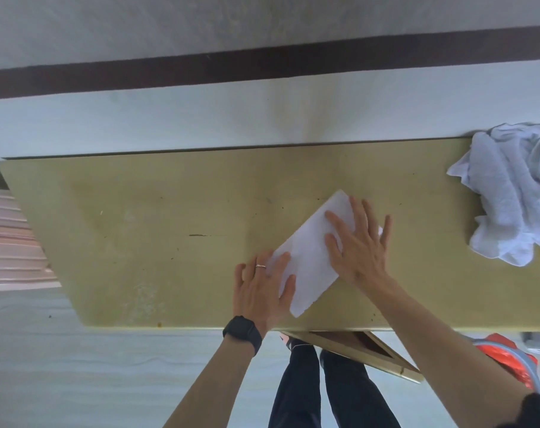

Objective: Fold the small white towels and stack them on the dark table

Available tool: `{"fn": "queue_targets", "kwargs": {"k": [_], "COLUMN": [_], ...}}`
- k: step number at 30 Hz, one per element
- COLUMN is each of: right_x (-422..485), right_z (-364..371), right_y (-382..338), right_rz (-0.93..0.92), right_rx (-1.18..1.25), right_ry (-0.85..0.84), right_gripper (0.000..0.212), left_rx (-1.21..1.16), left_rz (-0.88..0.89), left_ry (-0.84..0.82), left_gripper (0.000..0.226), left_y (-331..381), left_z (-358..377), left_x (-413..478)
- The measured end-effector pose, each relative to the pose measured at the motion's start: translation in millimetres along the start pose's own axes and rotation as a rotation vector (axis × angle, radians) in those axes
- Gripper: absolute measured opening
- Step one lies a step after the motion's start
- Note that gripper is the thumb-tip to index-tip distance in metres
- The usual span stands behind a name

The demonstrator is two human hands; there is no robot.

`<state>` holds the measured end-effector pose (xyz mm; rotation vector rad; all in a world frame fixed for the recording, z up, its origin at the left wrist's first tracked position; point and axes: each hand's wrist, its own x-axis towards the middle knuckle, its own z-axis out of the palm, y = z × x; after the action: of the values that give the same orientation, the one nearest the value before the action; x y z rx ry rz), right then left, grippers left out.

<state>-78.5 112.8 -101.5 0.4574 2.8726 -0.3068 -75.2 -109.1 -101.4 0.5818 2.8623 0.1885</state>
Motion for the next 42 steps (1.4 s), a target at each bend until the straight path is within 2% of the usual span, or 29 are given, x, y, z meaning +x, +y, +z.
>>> {"fn": "queue_targets", "kwargs": {"k": [2, 6, 8, 10, 13, 16, 18, 21, 26, 30, 35, 37, 39, 42], "right_x": [23.7, 37.4, 21.2, -10.9, -74.6, -124.6, -139.8, -147.2, -147.1, -143.9, -139.5, -134.3, -122.1, -93.5], "right_z": [-13.2, -19.2, -15.9, -10.8, 4.5, 25.5, 37.8, 51.1, 61.9, 57.8, 38.8, 23.4, 0.3, -28.6], "right_y": [-14.8, -37.6, -33.0, -18.5, 9.0, 27.5, 36.4, 45.1, 46.2, 46.5, 44.5, 38.7, 28.7, 16.3], "right_rz": [-0.071, -0.260, -0.272, -0.229, -0.297, -0.443, -0.491, -0.533, -0.533, -0.544, -0.524, -0.439, -0.252, 0.099], "right_rx": [-0.074, -0.073, -0.017, 0.083, 0.166, 0.105, 0.044, 0.023, 0.115, 0.178, 0.348, 0.452, 0.565, 0.857], "right_ry": [0.006, -0.155, -0.142, -0.032, 0.076, 0.029, 0.019, 0.107, 0.296, 0.293, 0.169, 0.093, 0.008, -0.116], "right_gripper": [0.046, 0.050, 0.058, 0.061, 0.064, 0.076, 0.078, 0.061, 0.034, 0.025, 0.016, 0.021, 0.016, 0.004], "left_rx": [-0.031, -0.095, -0.112, -0.105, -0.113, -0.095, -0.071, -0.034, -0.141, -0.232, -0.329, -0.445, -0.720, -0.993], "left_rz": [0.011, 0.073, 0.094, 0.135, 0.306, 0.528, 0.585, 0.623, 0.628, 0.572, 0.460, 0.233, -0.078, -0.296], "left_ry": [0.040, 0.077, 0.096, 0.115, 0.068, 0.022, -0.006, 0.042, 0.152, 0.135, 0.040, -0.119, -0.326, -0.358], "left_gripper": [0.034, 0.022, 0.026, 0.033, 0.045, 0.056, 0.059, 0.049, 0.051, 0.048, 0.022, 0.016, 0.010, 0.011], "left_y": [5.9, 8.5, 7.0, 1.8, -11.3, -22.4, -27.6, -29.3, -18.8, -20.0, -15.6, -7.1, -1.9, -6.0], "left_z": [-5.9, -11.1, -10.3, -6.5, -0.2, 9.0, 16.4, 25.4, 24.3, 26.6, 8.6, -13.2, -36.1, -52.9], "left_x": [-4.6, -13.5, -19.1, -24.3, -31.9, -40.2, -46.1, -56.0, -66.3, -72.0, -63.7, -54.7, -38.0, -4.3]}}
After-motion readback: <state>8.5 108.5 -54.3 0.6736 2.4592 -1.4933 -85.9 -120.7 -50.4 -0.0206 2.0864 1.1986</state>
